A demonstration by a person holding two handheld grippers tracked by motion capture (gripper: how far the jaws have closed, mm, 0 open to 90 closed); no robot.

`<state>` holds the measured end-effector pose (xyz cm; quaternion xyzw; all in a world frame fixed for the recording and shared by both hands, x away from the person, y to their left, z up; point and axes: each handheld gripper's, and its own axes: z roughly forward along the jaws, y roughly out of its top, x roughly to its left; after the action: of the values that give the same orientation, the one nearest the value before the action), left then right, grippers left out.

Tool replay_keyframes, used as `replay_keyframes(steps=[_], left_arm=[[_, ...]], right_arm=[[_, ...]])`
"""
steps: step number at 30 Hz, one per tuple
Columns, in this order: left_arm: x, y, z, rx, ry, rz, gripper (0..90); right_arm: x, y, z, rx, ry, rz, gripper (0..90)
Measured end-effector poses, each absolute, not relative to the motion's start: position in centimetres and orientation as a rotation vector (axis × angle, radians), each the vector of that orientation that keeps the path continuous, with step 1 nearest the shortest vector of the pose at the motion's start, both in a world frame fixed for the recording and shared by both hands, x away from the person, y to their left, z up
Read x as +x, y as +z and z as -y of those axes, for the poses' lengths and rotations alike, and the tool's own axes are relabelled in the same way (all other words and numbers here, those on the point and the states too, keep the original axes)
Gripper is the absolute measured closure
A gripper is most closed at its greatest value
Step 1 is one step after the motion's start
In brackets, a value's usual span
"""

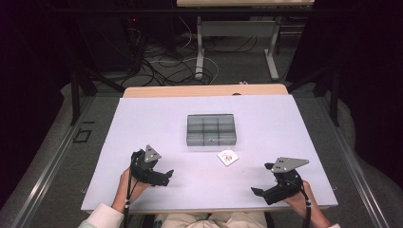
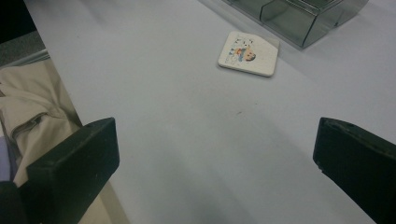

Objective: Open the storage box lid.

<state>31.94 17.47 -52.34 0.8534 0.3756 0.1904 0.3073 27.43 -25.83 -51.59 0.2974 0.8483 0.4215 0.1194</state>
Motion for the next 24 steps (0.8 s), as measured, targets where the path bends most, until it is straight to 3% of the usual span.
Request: replay_keyframes(steps=[7,24], left_arm=[[31.7,-52.0,-17.3,2.225,0.501,-0.913,0.8],[31.6,-52.1,-16.8,2.231,0.501,-0.906,0.1]], right_arm=[[27.4,-51.6,25.6,0.874,1.218,-2.495,0.0],[29.2,-51.7,23.6,0.891,1.243,-2.512,0.6]])
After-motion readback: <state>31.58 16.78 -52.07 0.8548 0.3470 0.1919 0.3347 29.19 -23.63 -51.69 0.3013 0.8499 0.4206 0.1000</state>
